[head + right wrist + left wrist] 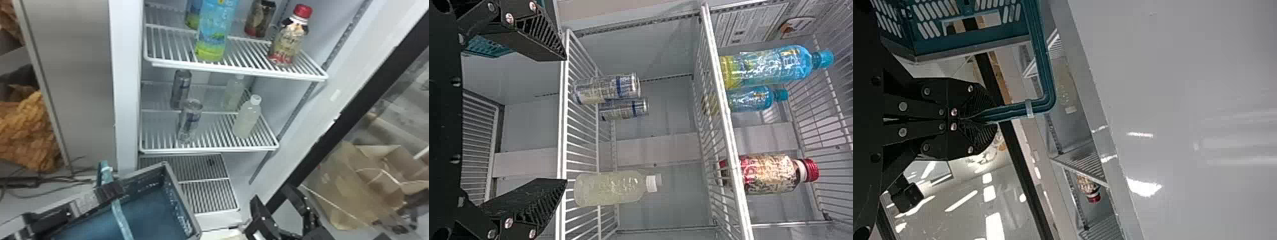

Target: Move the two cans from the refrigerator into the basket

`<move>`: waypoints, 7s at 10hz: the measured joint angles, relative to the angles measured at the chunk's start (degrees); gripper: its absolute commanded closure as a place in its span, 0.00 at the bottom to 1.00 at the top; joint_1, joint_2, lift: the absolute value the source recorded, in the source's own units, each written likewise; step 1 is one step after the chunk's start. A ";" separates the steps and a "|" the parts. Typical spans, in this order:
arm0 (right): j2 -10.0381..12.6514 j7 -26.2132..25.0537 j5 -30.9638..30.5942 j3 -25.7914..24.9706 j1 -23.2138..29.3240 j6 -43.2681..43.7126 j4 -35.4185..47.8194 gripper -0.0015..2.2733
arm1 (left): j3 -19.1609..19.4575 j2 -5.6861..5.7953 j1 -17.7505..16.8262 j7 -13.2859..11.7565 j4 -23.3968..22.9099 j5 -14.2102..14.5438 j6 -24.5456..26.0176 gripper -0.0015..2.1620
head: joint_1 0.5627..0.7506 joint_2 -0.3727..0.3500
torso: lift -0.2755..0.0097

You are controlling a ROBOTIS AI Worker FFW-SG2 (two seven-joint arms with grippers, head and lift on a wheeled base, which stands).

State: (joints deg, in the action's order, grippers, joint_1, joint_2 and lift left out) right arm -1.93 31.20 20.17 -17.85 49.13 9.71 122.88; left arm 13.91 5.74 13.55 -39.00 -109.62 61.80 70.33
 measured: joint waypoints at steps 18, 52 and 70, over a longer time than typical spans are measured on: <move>-0.25 -2.07 -3.72 4.26 -13.27 0.84 -9.30 0.08 | -0.27 -0.39 -1.02 0.33 0.00 -0.78 0.91 0.56 | 0.70 0.10 | 0.20; -2.64 -12.65 -13.52 23.27 -53.90 -11.11 -40.88 0.27 | -1.09 -0.31 -0.71 0.57 0.50 -0.71 1.39 0.56 | 0.70 0.39 | 0.20; -5.61 -10.83 -4.64 21.51 -31.81 -22.29 -6.87 0.56 | -1.34 -0.14 -0.17 0.51 0.57 -0.33 1.53 0.56 | 0.70 0.39 | 0.20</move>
State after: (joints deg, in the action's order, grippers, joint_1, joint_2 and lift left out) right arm -7.54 20.37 15.52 3.66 17.33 -12.58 116.00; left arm 12.57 5.60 13.38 -38.49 -109.05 61.47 71.86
